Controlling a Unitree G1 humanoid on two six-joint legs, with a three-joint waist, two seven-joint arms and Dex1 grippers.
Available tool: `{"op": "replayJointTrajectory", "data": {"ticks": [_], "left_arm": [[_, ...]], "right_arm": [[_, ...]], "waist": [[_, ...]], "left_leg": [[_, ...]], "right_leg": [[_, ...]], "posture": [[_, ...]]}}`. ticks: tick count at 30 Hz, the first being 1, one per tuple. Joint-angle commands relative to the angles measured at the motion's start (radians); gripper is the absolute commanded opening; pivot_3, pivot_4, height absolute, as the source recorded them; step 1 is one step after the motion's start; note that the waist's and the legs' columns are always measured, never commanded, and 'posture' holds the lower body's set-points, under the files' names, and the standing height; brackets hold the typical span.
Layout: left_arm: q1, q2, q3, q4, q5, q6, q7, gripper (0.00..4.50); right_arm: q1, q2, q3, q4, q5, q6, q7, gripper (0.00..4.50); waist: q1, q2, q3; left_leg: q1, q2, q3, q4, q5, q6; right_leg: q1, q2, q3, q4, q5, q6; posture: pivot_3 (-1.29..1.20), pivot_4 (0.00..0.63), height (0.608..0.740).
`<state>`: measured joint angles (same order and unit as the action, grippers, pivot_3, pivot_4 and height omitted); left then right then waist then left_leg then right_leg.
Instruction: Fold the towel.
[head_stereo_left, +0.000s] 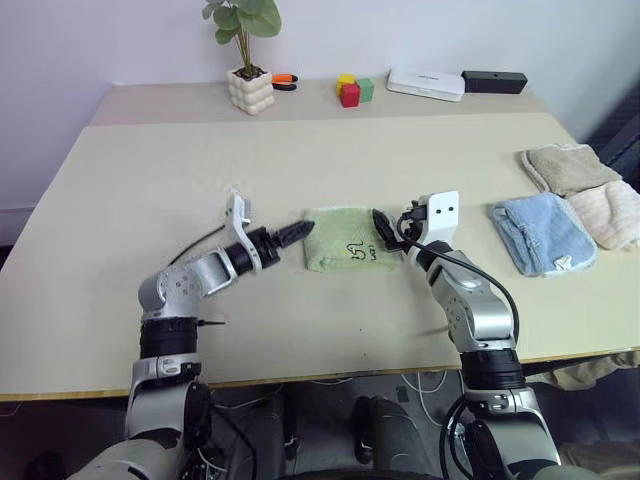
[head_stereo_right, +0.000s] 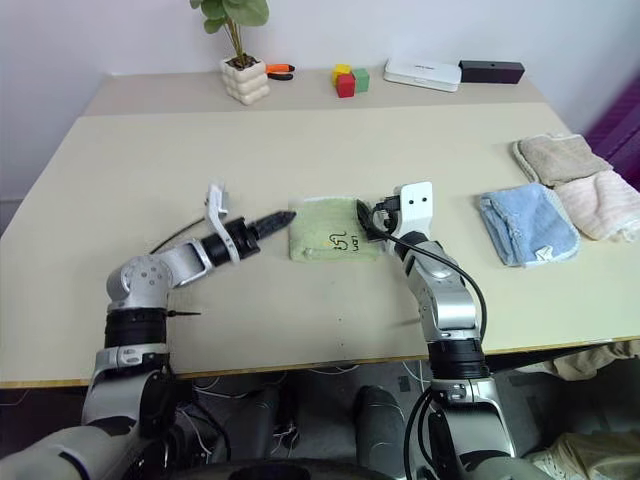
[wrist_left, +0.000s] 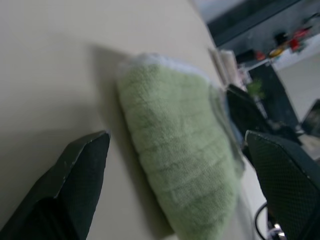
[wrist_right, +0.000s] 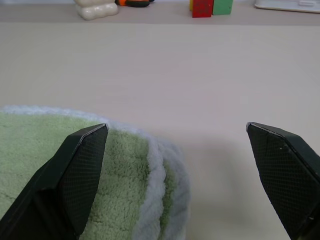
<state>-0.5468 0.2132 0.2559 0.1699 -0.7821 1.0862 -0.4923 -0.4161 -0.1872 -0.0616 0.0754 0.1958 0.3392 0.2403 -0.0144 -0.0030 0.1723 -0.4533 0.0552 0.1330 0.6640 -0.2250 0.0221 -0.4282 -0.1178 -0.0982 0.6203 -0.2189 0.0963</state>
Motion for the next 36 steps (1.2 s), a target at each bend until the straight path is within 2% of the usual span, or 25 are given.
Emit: {"op": "replayJointTrajectory", "data": {"ticks": [1, 6, 12, 14, 16, 19, 22, 25, 29, 33, 36], "left_arm": [[0.003, -0.016, -0.028, -0.035, -0.029, 0.080, 0.020, 4.44], [-0.020, -0.091, 0.020, 0.015, -0.071, 0.139, 0.080, 4.44], [-0.087, -0.219, 0.118, 0.158, -0.109, 0.147, 0.179, 4.44], [-0.111, -0.247, 0.163, 0.212, -0.116, 0.129, 0.223, 3.93], [-0.120, -0.256, 0.166, 0.232, -0.108, 0.125, 0.236, 3.16], [-0.122, -0.264, 0.160, 0.234, -0.111, 0.133, 0.241, 1.54], [-0.125, -0.268, 0.149, 0.245, -0.101, 0.127, 0.247, 0.05], [-0.130, -0.271, 0.146, 0.275, -0.091, 0.109, 0.253, 0.05], [-0.136, -0.274, 0.148, 0.276, -0.094, 0.091, 0.255, 0.05], [-0.142, -0.252, 0.138, 0.254, -0.072, 0.040, 0.249, 0.05], [-0.135, -0.198, 0.113, 0.208, -0.035, -0.030, 0.218, 0.05]], "right_arm": [[-0.014, 0.002, 0.003, -0.025, -0.008, -0.018, -0.001, 4.50], [-0.019, 0.003, 0.004, -0.022, -0.015, -0.022, 0.000, 4.50], [-0.020, 0.010, 0.008, -0.024, -0.022, -0.022, -0.003, 4.50], [-0.018, 0.011, 0.009, -0.028, -0.024, -0.021, -0.003, 4.50], [-0.013, 0.004, 0.006, -0.045, -0.014, -0.023, 0.017, 4.50], [-0.006, -0.035, -0.024, -0.109, 0.070, -0.018, 0.128, 4.50], [-0.023, -0.112, -0.129, -0.154, 0.205, 0.024, 0.221, 4.50], [-0.032, -0.192, -0.172, -0.168, 0.238, 0.032, 0.265, 4.50], [-0.015, -0.244, -0.172, -0.213, 0.284, 0.059, 0.326, 4.50], [0.082, -0.344, -0.151, -0.323, 0.315, 0.061, 0.476, 4.50], [0.199, -0.451, -0.138, -0.362, 0.304, 0.016, 0.623, 4.50]], "waist": [[0.003, 0.000, 0.000], [0.004, 0.000, 0.000], [0.007, 0.000, 0.000], [0.006, 0.000, 0.000], [0.004, 0.000, 0.000], [0.005, 0.000, 0.000], [0.014, 0.000, 0.000], [0.020, 0.000, 0.000], [0.020, 0.000, -0.001], [0.028, 0.000, -0.001], [0.025, -0.001, 0.000]], "left_leg": [[0.000, 0.000, 0.000, 0.000, 0.000, 0.000], [0.001, 0.000, 0.000, 0.000, 0.000, 0.000], [0.001, -0.002, -0.001, 0.000, 0.000, 0.001], [0.001, -0.002, -0.001, 0.001, -0.001, 0.001], [0.001, -0.002, -0.001, 0.000, -0.001, 0.001], [0.001, -0.002, -0.001, 0.000, -0.001, 0.002], [0.002, -0.003, -0.002, 0.001, -0.002, 0.004], [0.007, -0.003, -0.003, 0.001, -0.004, 0.006], [0.010, -0.002, -0.004, 0.000, -0.004, 0.006], [0.009, -0.003, -0.004, 0.000, -0.004, 0.007], [0.008, -0.003, -0.004, 0.000, -0.005, 0.007]], "right_leg": [[0.000, 0.000, 0.000, 0.000, 0.000, 0.000], [0.001, 0.000, 0.000, 0.000, 0.000, 0.000], [0.002, -0.001, 0.000, -0.001, 0.000, 0.000], [0.002, -0.001, 0.000, -0.001, 0.000, 0.000], [0.002, -0.001, 0.000, -0.001, 0.000, 0.000], [0.002, -0.001, 0.000, -0.001, 0.000, 0.000], [0.003, -0.001, 0.000, -0.001, 0.000, 0.000], [0.008, -0.002, 0.000, -0.004, -0.001, -0.001], [0.010, -0.002, 0.001, -0.004, -0.002, -0.003], [0.010, -0.002, 0.001, -0.005, -0.002, -0.003], [0.010, -0.003, 0.001, -0.006, -0.002, -0.004]], "posture": [[0.00, 0.150, 0.740], [0.00, 0.150, 0.740], [0.00, 0.150, 0.740], [0.00, 0.150, 0.740], [0.00, 0.150, 0.740], [0.00, 0.150, 0.740], [0.00, 0.150, 0.740], [0.00, 0.150, 0.740], [0.00, 0.150, 0.740], [0.00, 0.150, 0.740], [0.00, 0.150, 0.740]]}}
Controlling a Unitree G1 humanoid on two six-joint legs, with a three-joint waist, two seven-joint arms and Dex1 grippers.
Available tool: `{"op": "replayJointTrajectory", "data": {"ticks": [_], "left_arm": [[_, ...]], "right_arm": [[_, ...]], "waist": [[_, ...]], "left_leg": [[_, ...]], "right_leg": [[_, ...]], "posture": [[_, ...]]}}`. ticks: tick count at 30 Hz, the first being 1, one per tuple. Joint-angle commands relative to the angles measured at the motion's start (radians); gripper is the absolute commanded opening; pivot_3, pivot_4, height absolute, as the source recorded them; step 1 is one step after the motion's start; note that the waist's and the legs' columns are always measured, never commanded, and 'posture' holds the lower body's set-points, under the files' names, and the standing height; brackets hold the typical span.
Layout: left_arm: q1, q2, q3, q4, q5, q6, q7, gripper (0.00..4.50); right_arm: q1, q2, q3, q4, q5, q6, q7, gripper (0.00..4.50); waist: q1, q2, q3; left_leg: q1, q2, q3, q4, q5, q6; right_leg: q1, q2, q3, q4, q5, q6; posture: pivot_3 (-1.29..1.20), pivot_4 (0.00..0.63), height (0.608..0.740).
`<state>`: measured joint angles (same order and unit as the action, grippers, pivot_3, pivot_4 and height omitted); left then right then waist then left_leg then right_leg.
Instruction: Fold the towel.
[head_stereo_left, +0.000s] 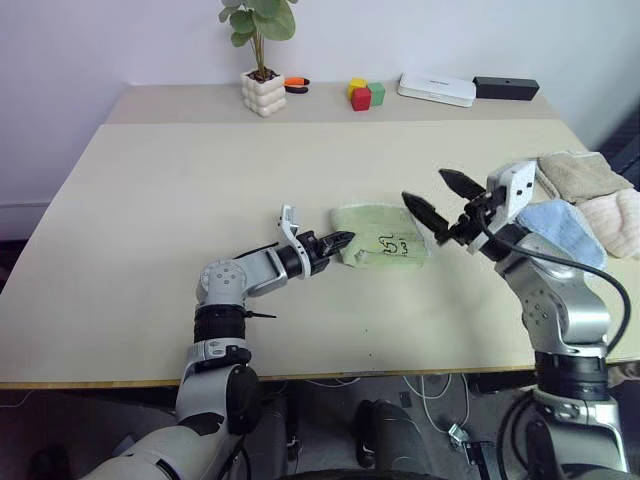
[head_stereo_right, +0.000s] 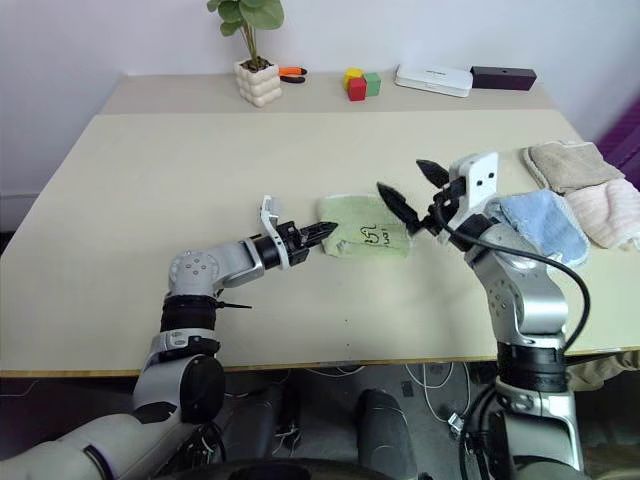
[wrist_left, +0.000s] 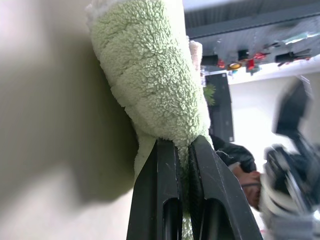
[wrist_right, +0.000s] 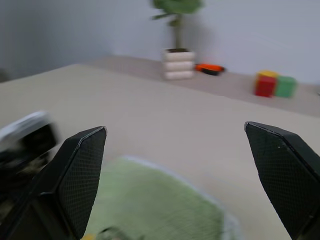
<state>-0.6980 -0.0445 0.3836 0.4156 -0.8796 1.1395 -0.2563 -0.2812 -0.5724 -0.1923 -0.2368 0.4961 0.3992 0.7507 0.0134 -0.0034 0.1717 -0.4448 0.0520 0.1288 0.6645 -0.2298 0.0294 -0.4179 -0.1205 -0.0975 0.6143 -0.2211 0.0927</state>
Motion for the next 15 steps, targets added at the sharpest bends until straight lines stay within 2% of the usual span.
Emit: {"op": "replayJointTrajectory", "data": {"ticks": [1, 4, 7, 11, 15], "left_arm": [[0.017, 0.074, -0.014, -0.048, 0.068, -0.109, -0.025, 0.05], [0.003, 0.112, 0.045, -0.049, 0.050, -0.177, -0.018, 0.05], [-0.003, 0.159, 0.100, -0.028, 0.055, -0.258, 0.004, 0.05], [0.022, 0.262, 0.207, 0.027, 0.103, -0.475, 0.045, 0.05], [0.076, 0.304, 0.314, 0.011, 0.095, -0.618, 0.113, 0.05]], "right_arm": [[0.084, -0.086, -0.007, -0.052, 0.004, -0.054, 0.139, 4.50], [0.100, -0.118, -0.002, -0.050, 0.003, -0.077, 0.177, 4.50], [0.094, -0.118, 0.009, -0.036, 0.006, -0.081, 0.196, 4.50], [0.060, -0.097, 0.046, -0.011, 0.001, -0.087, 0.202, 4.50], [0.025, -0.082, 0.070, 0.018, -0.002, -0.093, 0.203, 4.50]], "waist": [[-0.007, -0.001, 0.000], [-0.030, 0.000, 0.001], [-0.026, -0.001, 0.001], [-0.026, -0.003, 0.003], [-0.024, -0.004, 0.003]], "left_leg": [[0.000, 0.000, 0.000, 0.000, 0.000, 0.000], [0.000, 0.001, 0.001, -0.001, 0.000, 0.000], [0.000, 0.001, 0.001, -0.002, 0.000, 0.000], [-0.002, 0.001, 0.002, -0.003, 0.000, 0.000], [-0.002, 0.001, 0.002, -0.003, 0.000, 0.000]], "right_leg": [[0.000, 0.000, 0.000, 0.000, 0.000, 0.000], [-0.003, 0.001, 0.001, 0.001, 0.000, -0.001], [-0.005, 0.001, 0.002, 0.002, 0.001, 0.000], [-0.007, 0.001, 0.002, 0.002, 0.001, 0.000], [-0.007, 0.000, 0.002, 0.001, 0.001, 0.000]], "posture": [[0.00, 0.150, 0.740], [0.00, 0.150, 0.740], [0.00, 0.150, 0.740], [0.00, 0.150, 0.740], [0.00, 0.150, 0.740]]}}
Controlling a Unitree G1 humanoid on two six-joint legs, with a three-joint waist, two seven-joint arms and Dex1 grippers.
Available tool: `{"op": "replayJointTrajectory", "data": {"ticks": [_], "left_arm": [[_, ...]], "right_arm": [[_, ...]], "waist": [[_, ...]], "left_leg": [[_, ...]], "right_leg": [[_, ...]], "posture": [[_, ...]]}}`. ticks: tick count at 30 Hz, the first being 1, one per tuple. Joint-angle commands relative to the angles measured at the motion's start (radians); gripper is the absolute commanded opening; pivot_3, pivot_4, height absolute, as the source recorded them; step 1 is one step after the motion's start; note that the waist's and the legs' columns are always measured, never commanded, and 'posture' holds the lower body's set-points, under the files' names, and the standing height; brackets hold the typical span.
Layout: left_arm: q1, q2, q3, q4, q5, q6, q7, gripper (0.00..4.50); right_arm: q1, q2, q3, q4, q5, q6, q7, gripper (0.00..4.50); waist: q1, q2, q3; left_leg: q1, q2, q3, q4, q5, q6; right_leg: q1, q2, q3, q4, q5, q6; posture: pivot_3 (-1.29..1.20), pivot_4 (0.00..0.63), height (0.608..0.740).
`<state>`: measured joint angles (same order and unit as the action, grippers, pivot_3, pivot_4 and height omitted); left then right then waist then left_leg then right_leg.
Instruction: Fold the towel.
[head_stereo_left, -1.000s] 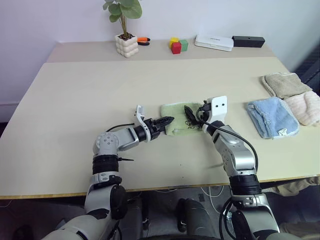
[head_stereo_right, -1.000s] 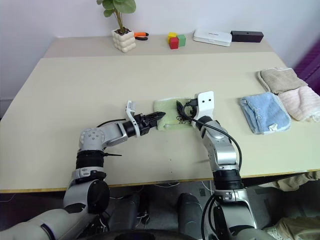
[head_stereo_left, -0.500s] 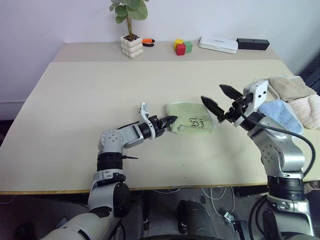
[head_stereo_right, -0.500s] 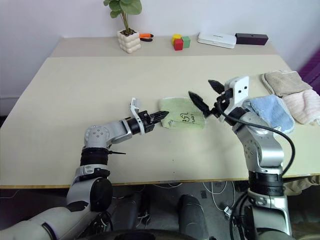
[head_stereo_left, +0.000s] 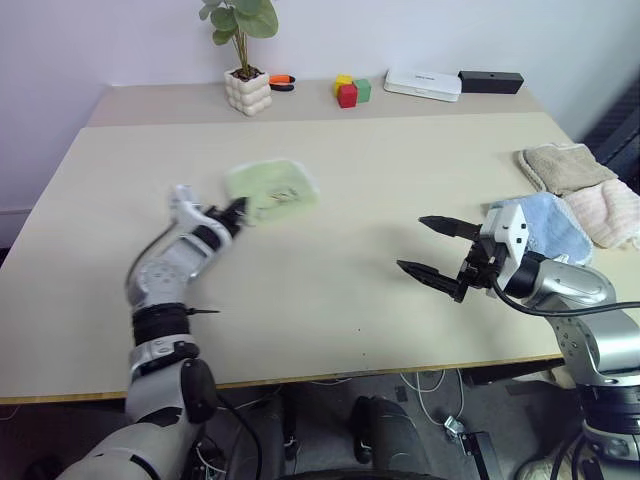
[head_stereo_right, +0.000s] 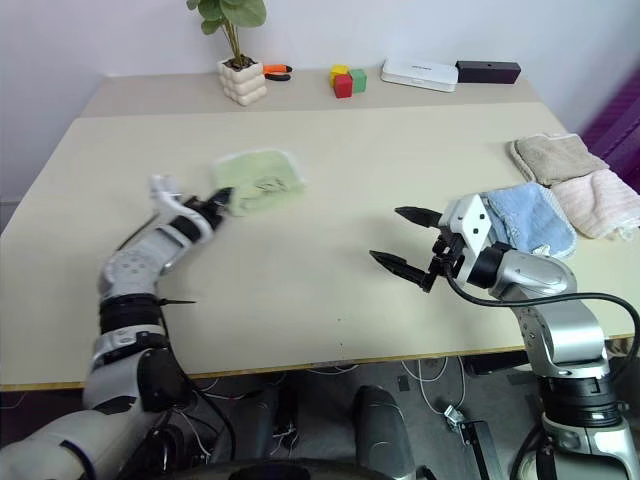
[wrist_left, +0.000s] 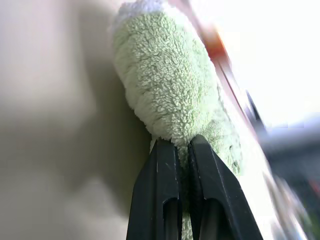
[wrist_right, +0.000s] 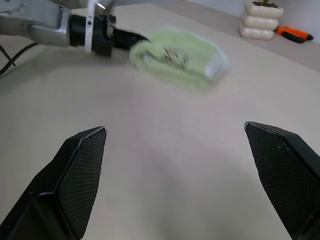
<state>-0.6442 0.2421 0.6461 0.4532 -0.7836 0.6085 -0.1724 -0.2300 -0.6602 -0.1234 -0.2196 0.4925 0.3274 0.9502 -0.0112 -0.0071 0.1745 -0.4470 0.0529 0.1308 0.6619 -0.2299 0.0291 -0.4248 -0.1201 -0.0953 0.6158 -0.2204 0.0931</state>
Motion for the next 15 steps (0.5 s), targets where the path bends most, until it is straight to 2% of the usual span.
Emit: {"op": "replayJointTrajectory", "data": {"ticks": [1, 6, 9, 12, 15], "left_arm": [[0.027, 0.018, 0.064, -0.031, -0.006, -0.110, 0.035, 0.05], [0.085, 0.021, 0.194, -0.072, -0.012, -0.299, 0.167, 0.05], [0.114, -0.057, 0.207, -0.164, -0.049, -0.355, 0.235, 0.05], [0.164, -0.173, 0.212, -0.297, -0.062, -0.436, 0.325, 0.05], [0.198, -0.218, 0.155, -0.340, -0.066, -0.397, 0.356, 0.05]], "right_arm": [[-0.029, 0.007, 0.002, 0.006, 0.003, -0.023, 0.010, 4.50], [-0.085, 0.025, 0.034, 0.059, -0.005, -0.032, 0.028, 4.50], [-0.109, 0.028, 0.048, 0.091, -0.018, -0.046, 0.043, 4.50], [-0.132, 0.036, 0.061, 0.118, -0.025, -0.054, 0.052, 4.50], [-0.139, 0.041, 0.069, 0.128, -0.034, -0.064, 0.053, 4.50]], "waist": [[0.008, 0.000, 0.000], [0.021, -0.002, 0.000], [0.026, -0.002, 0.000], [0.027, -0.002, 0.000], [0.025, -0.003, 0.000]], "left_leg": [[0.000, 0.000, 0.000, 0.000, 0.000, 0.000], [-0.001, 0.000, 0.000, 0.002, -0.001, 0.001], [-0.002, 0.000, 0.000, 0.002, -0.001, 0.001], [-0.002, 0.000, 0.000, 0.002, -0.001, 0.001], [-0.001, -0.002, 0.001, 0.003, -0.001, 0.003]], "right_leg": [[0.000, 0.000, 0.000, 0.000, 0.000, 0.000], [0.000, -0.001, 0.000, -0.001, 0.000, -0.001], [0.000, -0.001, 0.000, -0.001, 0.000, -0.001], [0.001, -0.003, 0.000, -0.001, 0.000, -0.001], [0.002, -0.003, 0.000, -0.002, 0.001, -0.001]], "posture": [[0.00, 0.150, 0.740], [0.00, 0.150, 0.740], [0.00, 0.150, 0.740], [0.00, 0.150, 0.740], [0.00, 0.150, 0.740]]}}
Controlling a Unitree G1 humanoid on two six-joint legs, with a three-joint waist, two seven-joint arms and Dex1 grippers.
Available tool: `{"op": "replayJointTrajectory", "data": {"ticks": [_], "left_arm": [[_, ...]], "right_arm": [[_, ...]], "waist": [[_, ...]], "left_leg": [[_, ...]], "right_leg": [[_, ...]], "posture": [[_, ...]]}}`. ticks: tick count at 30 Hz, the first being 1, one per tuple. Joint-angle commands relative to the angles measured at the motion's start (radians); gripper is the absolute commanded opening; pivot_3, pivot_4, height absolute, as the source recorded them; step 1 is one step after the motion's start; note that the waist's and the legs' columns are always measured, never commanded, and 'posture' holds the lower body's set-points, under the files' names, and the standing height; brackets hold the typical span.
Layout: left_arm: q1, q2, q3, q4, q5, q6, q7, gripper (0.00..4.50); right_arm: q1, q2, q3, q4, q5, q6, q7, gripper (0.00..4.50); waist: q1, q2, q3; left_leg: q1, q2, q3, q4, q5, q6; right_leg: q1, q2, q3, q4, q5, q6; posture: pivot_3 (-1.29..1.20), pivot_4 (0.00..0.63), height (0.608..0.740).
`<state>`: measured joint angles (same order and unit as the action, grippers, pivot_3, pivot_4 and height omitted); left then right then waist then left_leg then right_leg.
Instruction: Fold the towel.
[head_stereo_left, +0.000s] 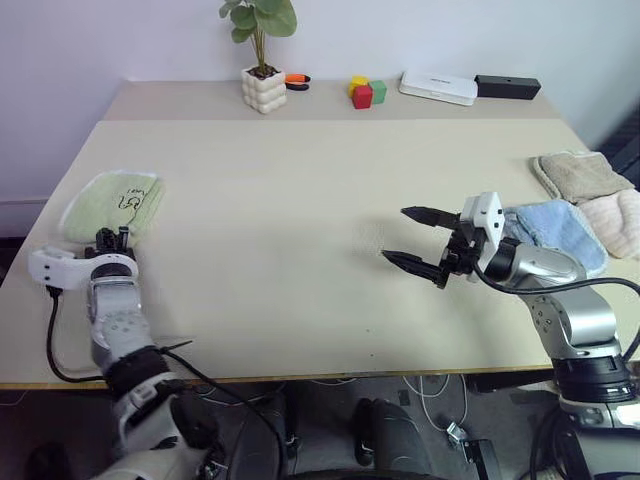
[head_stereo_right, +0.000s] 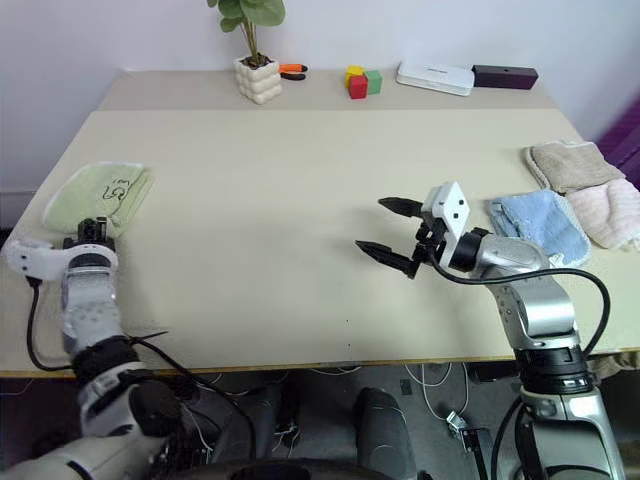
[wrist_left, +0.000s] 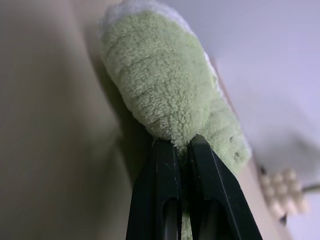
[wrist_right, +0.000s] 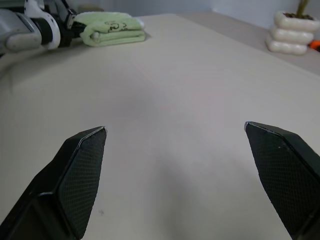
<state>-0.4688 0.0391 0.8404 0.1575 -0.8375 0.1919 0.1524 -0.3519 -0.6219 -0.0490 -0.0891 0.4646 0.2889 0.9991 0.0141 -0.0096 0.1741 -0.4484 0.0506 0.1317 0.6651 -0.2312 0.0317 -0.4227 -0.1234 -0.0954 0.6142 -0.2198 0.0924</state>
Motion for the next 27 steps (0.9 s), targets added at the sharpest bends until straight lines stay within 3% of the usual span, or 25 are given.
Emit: {"op": "replayJointTrajectory", "data": {"ticks": [1, 18, 21, 27], "left_arm": [[0.027, -0.023, -0.053, -0.050, -0.015, 0.021, 0.030, 0.05], [0.154, 0.011, -0.159, -0.183, -0.087, 0.167, 0.012, 0.05], [0.173, 0.013, -0.162, -0.204, -0.087, 0.161, 0.020, 0.99], [0.208, -0.014, -0.178, -0.246, -0.132, 0.182, 0.055, 4.03]], "right_arm": [[-0.018, 0.005, -0.004, -0.002, -0.008, -0.027, 0.004, 4.50], [-0.011, 0.017, -0.017, 0.000, -0.030, -0.032, -0.028, 4.50], [-0.020, 0.019, -0.015, 0.008, -0.031, -0.032, -0.030, 4.50], [-0.035, 0.018, -0.013, 0.047, -0.036, -0.048, -0.015, 4.50]], "waist": [[0.000, 0.000, 0.000], [0.000, 0.000, 0.000], [-0.001, 0.000, 0.000], [-0.002, 0.000, 0.000]], "left_leg": [[0.000, 0.000, 0.000, 0.000, 0.000, 0.000], [0.000, 0.000, 0.000, 0.000, 0.000, 0.000], [0.000, 0.000, 0.000, 0.000, 0.000, 0.000], [0.000, 0.001, 0.000, 0.000, 0.000, 0.000]], "right_leg": [[0.000, 0.000, 0.000, 0.000, 0.000, 0.000], [0.000, 0.001, 0.000, 0.000, 0.000, 0.000], [0.000, 0.001, 0.000, 0.000, 0.000, 0.000], [-0.001, 0.001, 0.000, 0.000, 0.000, 0.000]], "posture": [[0.00, 0.150, 0.740], [0.00, 0.150, 0.740], [0.00, 0.150, 0.740], [0.00, 0.150, 0.740]]}}
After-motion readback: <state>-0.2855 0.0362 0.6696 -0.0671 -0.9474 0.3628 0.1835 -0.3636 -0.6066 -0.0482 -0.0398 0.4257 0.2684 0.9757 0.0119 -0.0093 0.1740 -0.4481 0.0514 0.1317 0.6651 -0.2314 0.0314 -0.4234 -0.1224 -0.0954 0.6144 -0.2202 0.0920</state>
